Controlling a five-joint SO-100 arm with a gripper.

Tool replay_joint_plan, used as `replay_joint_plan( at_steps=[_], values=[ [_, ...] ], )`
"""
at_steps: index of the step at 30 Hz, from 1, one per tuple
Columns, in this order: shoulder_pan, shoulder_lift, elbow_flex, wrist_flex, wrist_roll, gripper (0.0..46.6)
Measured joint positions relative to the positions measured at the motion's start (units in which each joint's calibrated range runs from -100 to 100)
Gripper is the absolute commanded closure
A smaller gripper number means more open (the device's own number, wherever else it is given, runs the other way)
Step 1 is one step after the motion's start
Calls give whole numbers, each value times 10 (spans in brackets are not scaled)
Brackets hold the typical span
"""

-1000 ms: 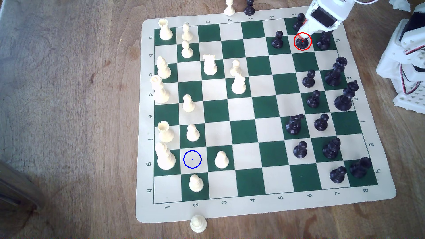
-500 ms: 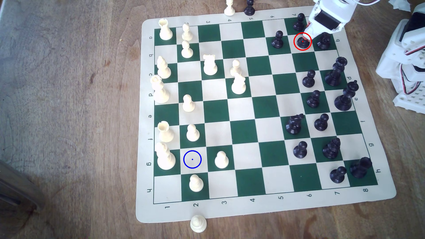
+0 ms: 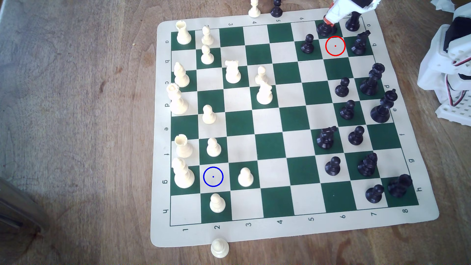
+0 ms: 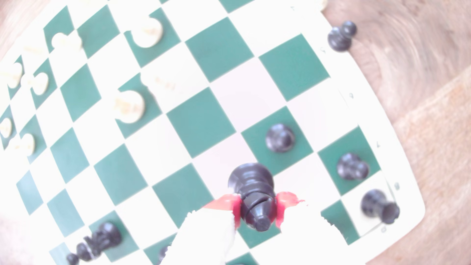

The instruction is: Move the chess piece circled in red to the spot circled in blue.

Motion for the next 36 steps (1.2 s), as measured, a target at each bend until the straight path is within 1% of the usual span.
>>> replay_joint_plan(
  at_steps=[1, 2, 6, 8, 13, 22, 28, 36],
  values=[
    [-10, 4, -13, 1, -4, 464],
    [-44, 13, -32, -9, -11, 464],
    [-105, 49, -64, -47, -18, 464],
    [-165, 79, -83, -77, -17, 464],
    [-228, 128, -125, -106, -19, 464],
    [-260, 223, -180, -163, -19, 464],
    [-279, 313, -277, -168, -19, 464],
    [-294, 391, -346, -182, -19, 464]
  ],
)
